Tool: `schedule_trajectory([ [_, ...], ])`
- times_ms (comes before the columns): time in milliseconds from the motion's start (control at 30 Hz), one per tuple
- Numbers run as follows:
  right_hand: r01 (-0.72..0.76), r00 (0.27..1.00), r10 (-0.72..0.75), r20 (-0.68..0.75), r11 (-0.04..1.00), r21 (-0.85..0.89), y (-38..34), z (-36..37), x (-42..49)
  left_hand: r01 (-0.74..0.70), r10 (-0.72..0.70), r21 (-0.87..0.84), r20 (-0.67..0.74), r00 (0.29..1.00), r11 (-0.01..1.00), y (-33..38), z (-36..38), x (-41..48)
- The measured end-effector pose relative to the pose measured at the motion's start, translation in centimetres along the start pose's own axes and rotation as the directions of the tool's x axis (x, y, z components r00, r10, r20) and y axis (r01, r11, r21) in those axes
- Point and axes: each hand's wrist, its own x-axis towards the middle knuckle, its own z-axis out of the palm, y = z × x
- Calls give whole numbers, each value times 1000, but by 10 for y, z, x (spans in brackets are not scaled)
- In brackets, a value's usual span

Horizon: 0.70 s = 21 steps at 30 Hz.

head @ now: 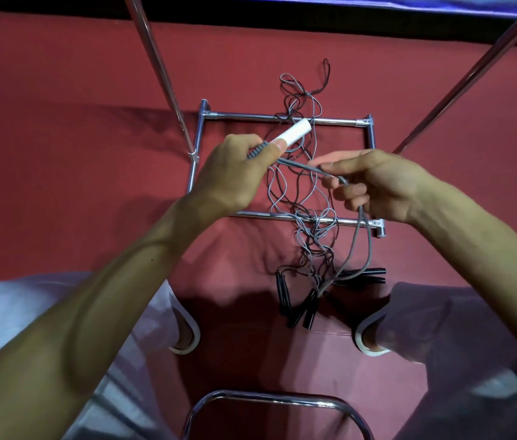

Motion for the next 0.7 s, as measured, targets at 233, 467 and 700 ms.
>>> schedule_trajectory([
  [233, 415, 746, -659, 96, 347, -841, 7, 1, -5, 40, -37, -52, 41, 998, 998, -3, 4, 0],
  [467, 374, 602, -794, 79, 193, -907, 13, -2, -6, 179, -159, -165, 130, 979, 970, 6, -2, 3],
  [700, -37, 999, 39, 29, 998, -44, -7, -3, -7, 56, -57, 24, 39, 998, 998, 2, 7, 2],
])
